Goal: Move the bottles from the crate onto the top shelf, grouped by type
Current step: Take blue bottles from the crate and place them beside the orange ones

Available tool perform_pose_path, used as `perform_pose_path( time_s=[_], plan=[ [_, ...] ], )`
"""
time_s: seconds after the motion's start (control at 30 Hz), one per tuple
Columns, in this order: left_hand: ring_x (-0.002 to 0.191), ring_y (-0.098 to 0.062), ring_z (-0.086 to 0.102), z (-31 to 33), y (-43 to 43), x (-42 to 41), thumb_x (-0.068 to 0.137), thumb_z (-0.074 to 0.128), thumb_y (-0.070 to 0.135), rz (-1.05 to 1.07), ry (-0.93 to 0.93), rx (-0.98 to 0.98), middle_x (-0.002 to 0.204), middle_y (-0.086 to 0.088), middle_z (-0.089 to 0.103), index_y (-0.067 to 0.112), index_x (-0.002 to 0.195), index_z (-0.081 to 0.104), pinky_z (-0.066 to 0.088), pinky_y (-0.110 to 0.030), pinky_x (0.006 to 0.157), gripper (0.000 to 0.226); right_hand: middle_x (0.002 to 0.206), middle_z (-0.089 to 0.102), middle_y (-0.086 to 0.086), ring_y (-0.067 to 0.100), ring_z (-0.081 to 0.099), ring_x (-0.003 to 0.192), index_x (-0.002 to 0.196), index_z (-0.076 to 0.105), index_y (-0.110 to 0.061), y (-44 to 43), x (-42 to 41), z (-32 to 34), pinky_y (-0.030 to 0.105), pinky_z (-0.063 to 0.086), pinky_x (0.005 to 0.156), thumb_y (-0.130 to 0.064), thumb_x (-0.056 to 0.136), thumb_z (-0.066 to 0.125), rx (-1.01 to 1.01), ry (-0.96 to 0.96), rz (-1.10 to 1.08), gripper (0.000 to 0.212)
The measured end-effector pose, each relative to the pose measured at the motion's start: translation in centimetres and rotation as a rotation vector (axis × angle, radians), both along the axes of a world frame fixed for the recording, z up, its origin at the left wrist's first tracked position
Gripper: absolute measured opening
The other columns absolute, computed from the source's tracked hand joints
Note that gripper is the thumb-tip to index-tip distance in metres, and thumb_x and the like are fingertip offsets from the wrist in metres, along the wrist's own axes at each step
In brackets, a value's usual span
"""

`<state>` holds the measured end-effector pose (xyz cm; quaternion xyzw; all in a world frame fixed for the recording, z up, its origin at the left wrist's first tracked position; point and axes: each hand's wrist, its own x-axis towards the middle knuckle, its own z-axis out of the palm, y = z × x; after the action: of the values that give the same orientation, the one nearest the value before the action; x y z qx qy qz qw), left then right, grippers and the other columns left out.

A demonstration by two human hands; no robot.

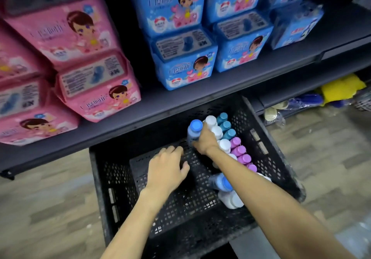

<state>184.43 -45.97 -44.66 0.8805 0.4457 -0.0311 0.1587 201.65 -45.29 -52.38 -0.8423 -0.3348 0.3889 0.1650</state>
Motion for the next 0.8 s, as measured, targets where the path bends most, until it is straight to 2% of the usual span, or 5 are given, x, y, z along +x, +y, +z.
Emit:
perform_pose_path(
  time_s=[0.27,0.37,0.43,0.63,0.8],
  plan=[
    [0.096,-0.018,0.056,-2.8,0.4,-0.7,0.087,0.053,0.044,0.034,-0.039,-0.014,0.095,0.006,0.058,0.023,0.106,0.056,0.043,-0.032,0.068,0.028,0.116,0.060,0.007,0.028,0.059,0.114,0.128,0.049,-0.008,1.1,-0.4,-3.2,0.019,0.037,0.078,-0.017,0.082,0.079,0.072,-0.004,-0.051,0.055],
    [0.094,-0.017,0.056,-3.1,0.6,-0.8,0.087,0.053,0.044,0.047,-0.053,-0.002,0.094,0.007,0.058,0.023,0.105,0.056,0.040,-0.031,0.065,0.027,0.116,0.062,0.012,0.033,0.060,0.112,0.129,0.050,-0.009,1.0,-0.4,-3.7,0.036,0.046,0.088,-0.026,0.082,0.079,0.064,-0.054,-0.031,0.058],
    [0.094,-0.017,0.056,-3.0,0.5,-0.8,0.088,0.052,0.044,0.038,-0.050,-0.005,0.094,0.007,0.058,0.024,0.106,0.056,0.037,-0.029,0.063,0.027,0.109,0.063,0.007,0.030,0.063,0.104,0.121,0.048,-0.015,0.5,-0.5,-3.8,0.038,0.049,0.086,-0.031,0.081,0.079,0.089,-0.067,-0.025,0.054],
    [0.091,-0.016,0.055,-1.6,0.6,-0.9,0.088,0.051,0.041,0.019,-0.061,-0.008,0.091,0.008,0.056,0.023,0.103,0.054,0.035,-0.028,0.062,0.024,0.101,0.066,0.001,0.026,0.064,0.093,0.112,0.047,-0.024,-1.2,-0.6,-2.2,0.042,0.054,0.081,-0.041,0.077,0.078,0.115,-0.162,0.087,0.050],
    [0.091,-0.018,0.054,1.3,1.2,-0.7,0.087,0.051,0.040,-0.017,-0.059,0.024,0.093,0.006,0.058,0.022,0.105,0.055,0.036,-0.029,0.063,0.026,0.104,0.065,0.001,0.026,0.063,0.094,0.119,0.049,-0.023,-2.1,0.0,1.4,0.035,0.049,0.075,-0.045,0.076,0.078,0.132,-0.199,0.186,0.056]
  ],
)
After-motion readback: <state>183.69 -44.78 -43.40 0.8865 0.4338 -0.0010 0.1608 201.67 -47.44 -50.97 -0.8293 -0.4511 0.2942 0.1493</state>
